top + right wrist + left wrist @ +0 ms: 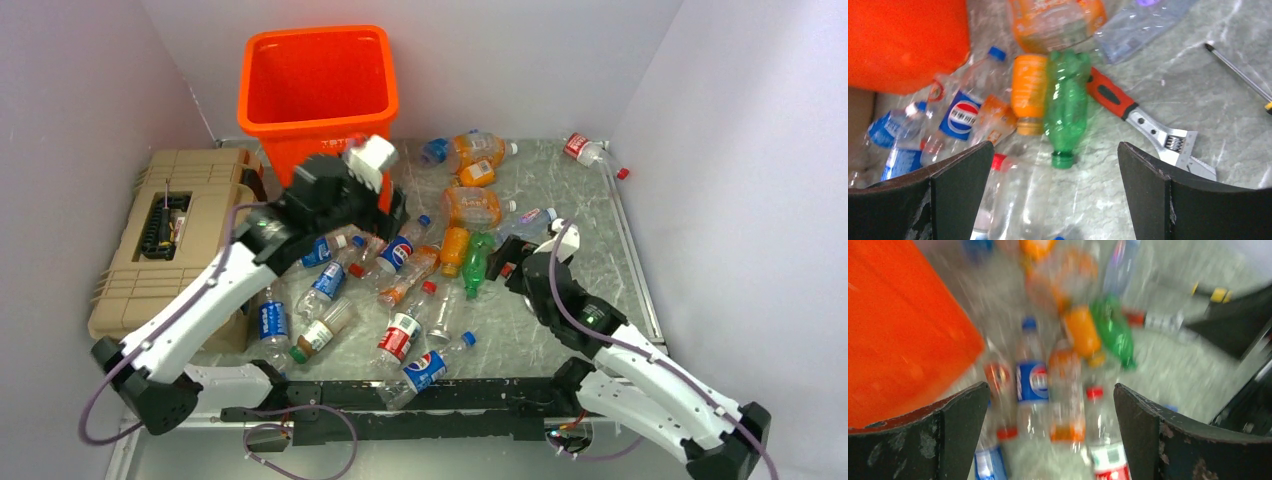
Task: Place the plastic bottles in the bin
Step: Place the plastic bottle in the trash bin, then pick up the plastic bottle at the center of the board.
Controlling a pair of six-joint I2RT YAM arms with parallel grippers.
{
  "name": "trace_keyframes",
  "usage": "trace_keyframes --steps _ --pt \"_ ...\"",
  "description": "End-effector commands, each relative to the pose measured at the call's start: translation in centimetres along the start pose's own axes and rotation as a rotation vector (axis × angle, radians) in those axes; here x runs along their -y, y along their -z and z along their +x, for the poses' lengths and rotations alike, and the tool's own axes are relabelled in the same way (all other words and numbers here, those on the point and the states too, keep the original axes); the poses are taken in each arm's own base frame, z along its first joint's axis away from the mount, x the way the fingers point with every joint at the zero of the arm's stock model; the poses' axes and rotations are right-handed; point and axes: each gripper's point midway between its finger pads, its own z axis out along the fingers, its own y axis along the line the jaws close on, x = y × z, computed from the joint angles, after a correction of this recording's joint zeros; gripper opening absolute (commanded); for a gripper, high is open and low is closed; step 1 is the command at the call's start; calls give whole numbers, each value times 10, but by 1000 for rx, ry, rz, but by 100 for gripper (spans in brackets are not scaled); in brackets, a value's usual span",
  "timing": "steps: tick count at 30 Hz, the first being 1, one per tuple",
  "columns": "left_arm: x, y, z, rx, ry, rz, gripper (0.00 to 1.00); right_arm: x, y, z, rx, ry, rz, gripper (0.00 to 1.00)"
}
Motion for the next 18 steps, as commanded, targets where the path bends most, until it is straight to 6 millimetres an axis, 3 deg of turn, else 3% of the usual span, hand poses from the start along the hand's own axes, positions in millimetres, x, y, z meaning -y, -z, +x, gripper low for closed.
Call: trace_keyframes --steps 1,4,12,14,18 --pt "7 -6 59 -130 6 32 100 5 -22 1 -65 -157 -39 100" --pt "8 -11 71 -117 27 37 99 19 -35 6 -103 -208 -27 100" --pt "-5 -17 99 -89 203 -77 99 61 -47 5 -15 -122 155 95" --pt "-9 -15 101 -86 222 -107 99 55 -48 14 -42 -99 101 94" --pt "-25 -8 99 -31 225 -191 99 16 -58 39 -164 -66 -111 90"
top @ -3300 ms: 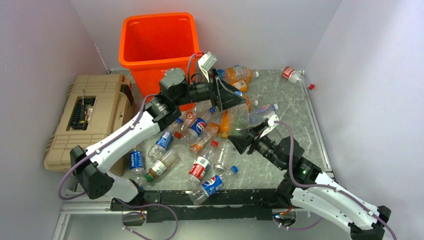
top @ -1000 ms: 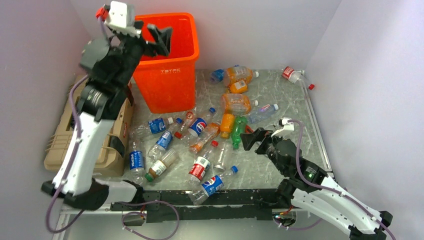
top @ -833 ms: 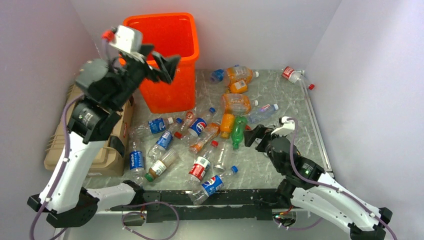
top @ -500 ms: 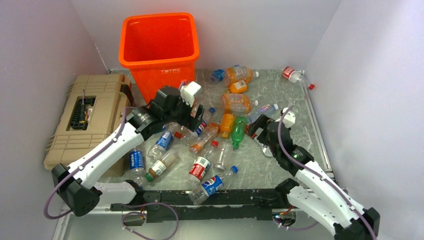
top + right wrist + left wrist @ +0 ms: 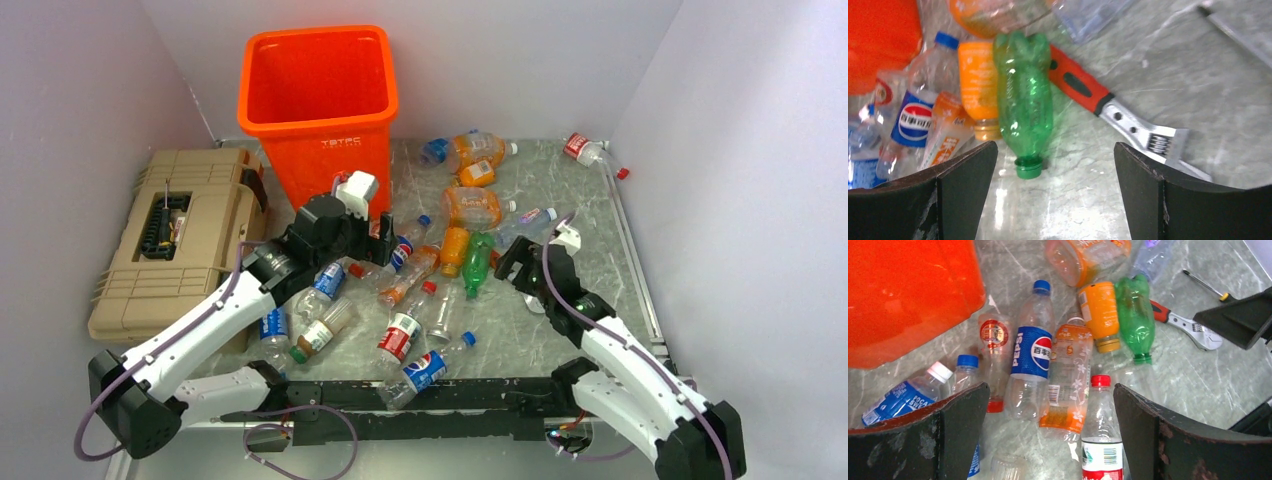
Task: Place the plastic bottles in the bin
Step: Pick up the plastic bottle at the center of the board.
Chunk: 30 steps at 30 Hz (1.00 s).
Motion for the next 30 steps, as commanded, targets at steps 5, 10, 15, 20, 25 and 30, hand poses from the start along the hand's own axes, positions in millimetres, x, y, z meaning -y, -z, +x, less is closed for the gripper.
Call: trace_keyframes --steps 5,10,15,20,25,30 --pt "0 16 -22 129 17 6 100 -49 -27 23 -124 79 -209 90" --pt "7 14 -19 116 2 46 99 -60 -43 27 -138 81 -235 89" --pt "5 12 -17 110 -6 34 99 -60 -58 31 -142 72 -219 82" --pt "6 12 -16 107 -14 40 99 -60 -66 39 -163 82 -222 80" --pt "6 10 -15 97 -18 39 99 -60 -72 42 -171 93 -218 76" --pt "6 9 -13 93 -23 37 99 -62 -76 46 -180 90 -230 63"
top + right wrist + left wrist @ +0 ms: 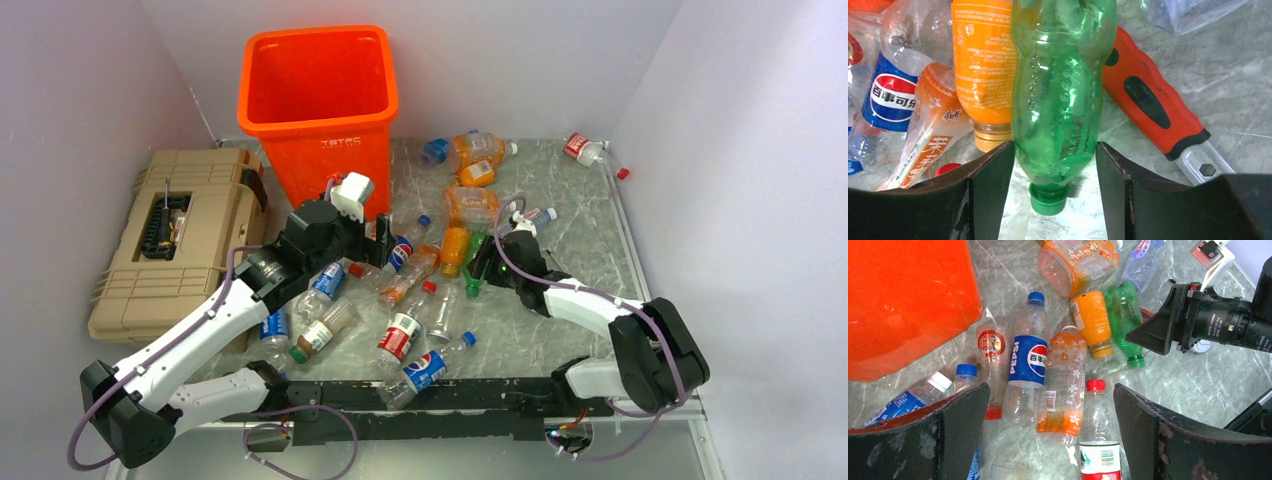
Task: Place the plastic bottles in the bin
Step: Pick up the plastic bottle at the center of the board.
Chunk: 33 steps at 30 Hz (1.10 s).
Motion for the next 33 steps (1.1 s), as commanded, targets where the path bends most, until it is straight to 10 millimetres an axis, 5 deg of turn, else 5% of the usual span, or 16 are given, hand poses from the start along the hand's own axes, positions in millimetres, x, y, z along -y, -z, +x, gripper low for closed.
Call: trace_keyframes --steps 1,9,20,23,28,33 --pt "5 -2 -5 24 -18 24 99 -23 -3 -23 62 8 -77 62" --pt "6 -3 -5 21 -21 30 99 -23 4 -20 66 10 -91 52" --pt "13 -2 -8 34 -6 66 99 -58 89 -43 203 145 -275 38" --pt "28 3 -16 85 6 153 100 -93 119 -39 193 244 -475 38" --pt "85 21 -30 148 61 491 100 -135 158 -20 197 390 -688 38" --pt "115 31 -51 140 165 655 99 -156 168 -9 223 450 -735 39"
